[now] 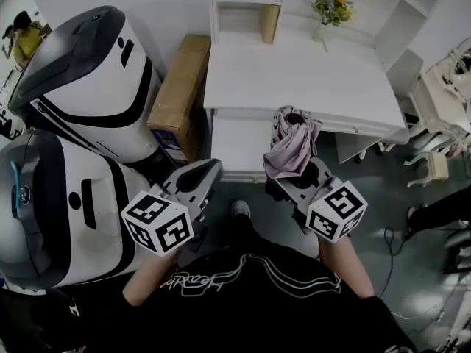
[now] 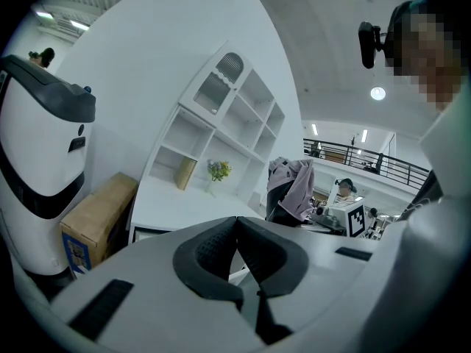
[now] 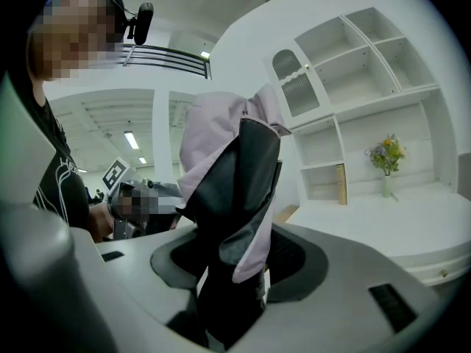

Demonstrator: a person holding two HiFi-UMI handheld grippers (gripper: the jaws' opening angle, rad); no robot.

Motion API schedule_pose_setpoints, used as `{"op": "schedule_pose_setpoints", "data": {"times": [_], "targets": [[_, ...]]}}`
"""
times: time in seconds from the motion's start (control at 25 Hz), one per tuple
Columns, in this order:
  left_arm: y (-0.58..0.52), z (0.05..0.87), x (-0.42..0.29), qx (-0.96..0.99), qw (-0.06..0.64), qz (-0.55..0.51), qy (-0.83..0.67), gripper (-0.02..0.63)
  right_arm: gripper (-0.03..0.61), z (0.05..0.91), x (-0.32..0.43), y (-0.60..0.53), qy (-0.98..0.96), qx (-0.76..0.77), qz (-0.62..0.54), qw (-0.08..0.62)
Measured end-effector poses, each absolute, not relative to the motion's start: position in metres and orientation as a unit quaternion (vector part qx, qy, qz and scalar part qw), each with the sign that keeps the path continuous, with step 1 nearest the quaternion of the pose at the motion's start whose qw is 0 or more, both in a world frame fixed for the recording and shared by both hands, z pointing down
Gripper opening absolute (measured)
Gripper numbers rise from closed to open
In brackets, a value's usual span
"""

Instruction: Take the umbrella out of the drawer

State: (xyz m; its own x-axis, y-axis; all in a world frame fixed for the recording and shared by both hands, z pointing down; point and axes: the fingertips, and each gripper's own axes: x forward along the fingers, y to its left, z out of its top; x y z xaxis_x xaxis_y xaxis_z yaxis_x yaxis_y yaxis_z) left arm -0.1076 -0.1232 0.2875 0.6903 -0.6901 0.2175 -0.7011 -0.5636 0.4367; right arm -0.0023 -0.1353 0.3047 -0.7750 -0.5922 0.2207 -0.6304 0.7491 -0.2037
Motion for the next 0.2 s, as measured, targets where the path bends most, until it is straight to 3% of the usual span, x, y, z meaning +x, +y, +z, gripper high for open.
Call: {"op": "schedule_pose_setpoints", "data": {"times": [0.2], "targets": [[-0.1296,0.2960,-0.1058,0.883,0.255,0.011,-0.393,0.018,0.216,0.3108,0.0001,-0.1400,-0.932,0.330,0.132,0.072]]}}
